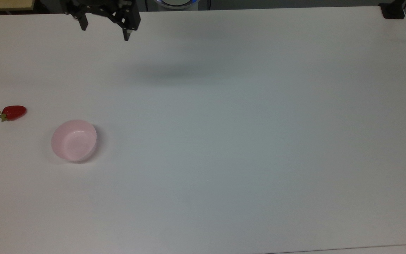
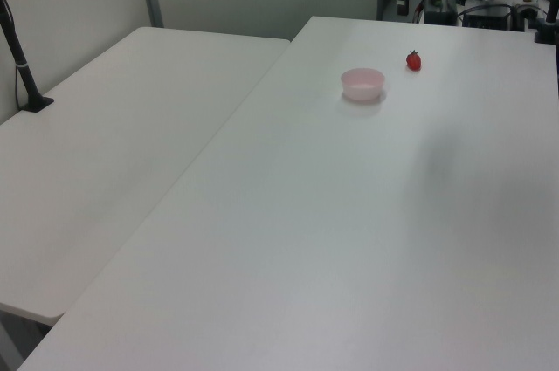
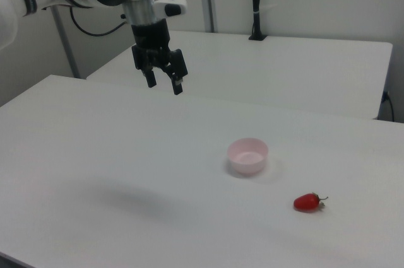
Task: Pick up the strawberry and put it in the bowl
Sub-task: 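Move the open gripper over to the red strawberry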
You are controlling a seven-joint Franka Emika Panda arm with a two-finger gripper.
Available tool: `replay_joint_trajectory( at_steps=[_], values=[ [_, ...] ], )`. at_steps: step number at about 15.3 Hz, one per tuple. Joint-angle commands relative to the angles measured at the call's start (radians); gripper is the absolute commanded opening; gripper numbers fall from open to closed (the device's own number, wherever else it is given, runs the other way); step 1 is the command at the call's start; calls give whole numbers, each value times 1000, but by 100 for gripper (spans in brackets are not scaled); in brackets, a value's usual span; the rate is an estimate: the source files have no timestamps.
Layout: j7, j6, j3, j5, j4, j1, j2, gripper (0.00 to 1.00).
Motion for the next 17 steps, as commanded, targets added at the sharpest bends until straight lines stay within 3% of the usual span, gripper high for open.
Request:
replay_joint_trajectory(
  at_steps=[1, 5, 7, 17],
  values=[
    [-46, 30, -4, 4, -26, -61, -22, 100],
    [-60, 44, -4, 7, -26, -156, -13, 100],
    [-63, 134, -4, 18, -28, -213, 1, 100],
    [-77, 398, -4, 58, -29, -429, 230, 100]
  ],
)
